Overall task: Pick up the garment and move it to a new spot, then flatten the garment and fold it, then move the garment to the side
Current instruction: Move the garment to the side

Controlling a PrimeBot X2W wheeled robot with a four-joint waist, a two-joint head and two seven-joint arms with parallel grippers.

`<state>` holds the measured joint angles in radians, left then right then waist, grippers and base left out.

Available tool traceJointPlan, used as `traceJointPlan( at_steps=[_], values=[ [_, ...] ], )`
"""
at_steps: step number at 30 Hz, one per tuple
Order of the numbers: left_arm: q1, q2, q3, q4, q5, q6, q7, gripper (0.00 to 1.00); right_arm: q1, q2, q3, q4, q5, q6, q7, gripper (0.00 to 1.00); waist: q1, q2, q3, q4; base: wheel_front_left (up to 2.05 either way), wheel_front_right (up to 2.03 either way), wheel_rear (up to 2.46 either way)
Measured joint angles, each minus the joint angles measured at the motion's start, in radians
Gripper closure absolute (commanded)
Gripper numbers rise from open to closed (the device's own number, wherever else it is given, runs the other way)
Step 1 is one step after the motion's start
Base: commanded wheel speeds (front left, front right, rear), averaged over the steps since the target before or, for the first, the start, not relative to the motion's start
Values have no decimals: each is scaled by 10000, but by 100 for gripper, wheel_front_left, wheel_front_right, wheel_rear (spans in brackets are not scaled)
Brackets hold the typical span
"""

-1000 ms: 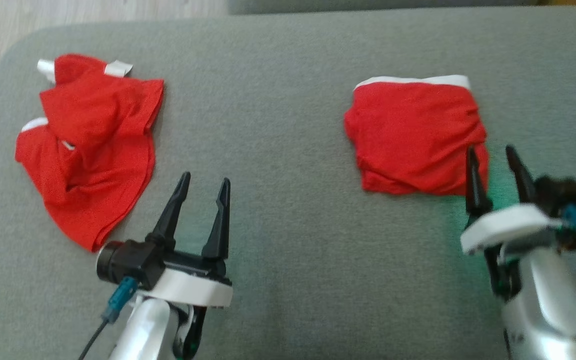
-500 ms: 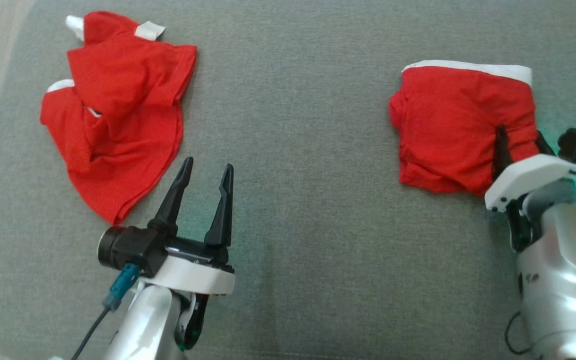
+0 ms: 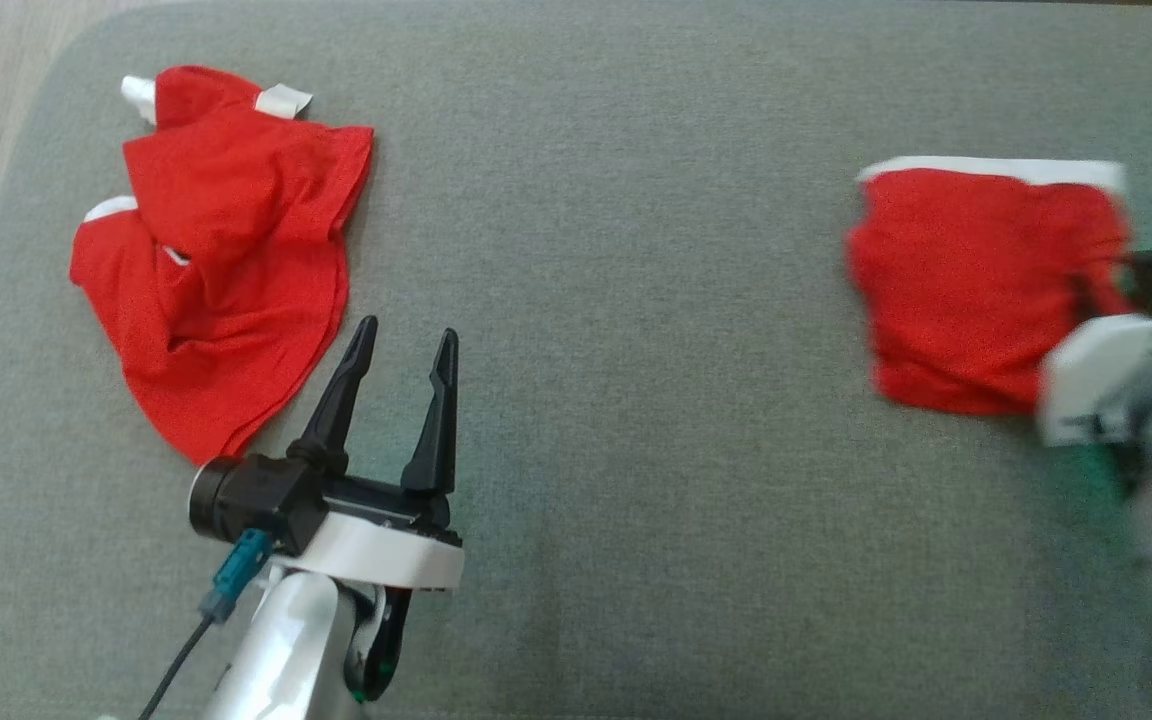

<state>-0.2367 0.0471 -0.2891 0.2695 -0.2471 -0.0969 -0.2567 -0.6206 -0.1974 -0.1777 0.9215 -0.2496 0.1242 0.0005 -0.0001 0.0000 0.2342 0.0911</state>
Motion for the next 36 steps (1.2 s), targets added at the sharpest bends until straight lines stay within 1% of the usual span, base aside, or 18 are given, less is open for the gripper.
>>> traceJointPlan(
  at_steps=[6, 8, 10, 12, 14, 18, 26, 27, 28, 29, 32, 36],
  values=[
    [10, 0, -42, -111, -15, 6, 2, 0, -9, -2401, 639, 167, -410, 0, 86, 100, 0, 0, -1, -33, 0, 0, 0],
    [9, -2, -40, -125, -46, 4, 0, 0, -21, -2974, 721, 257, -403, 0, 86, 100, 1, 0, 69, 19, 0, 0, 0],
    [8, 0, -25, -142, -102, 4, 2, 0, -27, -3323, 809, 276, -332, 0, 82, 100, 0, 0, 143, 62, 0, 0, 0],
    [6, -2, -17, -146, -102, 4, 2, 0, -39, -3534, 861, 309, -155, 0, 73, 100, 1, 0, 228, 105, 0, 0, 0],
    [0, -2, -8, -140, -94, 13, 2, 0, -38, -3611, 940, 249, -69, 0, 73, 100, 1, 0, 307, 146, 0, 0, 0],
    [-4, 0, 61, -42, -73, 84, 2, 0, -37, -3850, 1072, -82, -29, 0, -104, 100, 1, 0, 427, 206, 0, 0, 0],
    [-24, -2, 132, 13, -71, 77, 0, 0, -23, -3891, 986, -314, 291, 0, -27, 100, 2, 0, 461, 245, 0, 0, 0],
    [-24, -2, 167, 21, -69, 77, 2, 0, -23, -3864, 926, -320, 301, 0, 58, 89, 2, 0, 443, 241, 0, 0, 0],
    [-25, -2, 209, 21, -69, 77, 0, 0, -18, -3814, 899, -339, 324, 0, 134, 46, 2, 0, 416, 230, 0, 0, 0],
    [-25, -2, 242, 23, -69, 77, 2, 0, -5, -3764, 828, -368, 403, 0, 174, 0, 0, 0, 384, 217, 0, 0, 0],
    [-23, -2, 272, 40, -71, 77, 2, 0, 5, -3605, 646, -692, 474, 0, 201, 0, 1, 0, 240, 161, 0, 0, 0],
    [4, -2, 276, 58, -71, 77, 2, 0, 20, -2961, 594, -1425, 476, 0, 71, 0, 1, 0, -76, 43, 0, 0, 0]
  ],
)
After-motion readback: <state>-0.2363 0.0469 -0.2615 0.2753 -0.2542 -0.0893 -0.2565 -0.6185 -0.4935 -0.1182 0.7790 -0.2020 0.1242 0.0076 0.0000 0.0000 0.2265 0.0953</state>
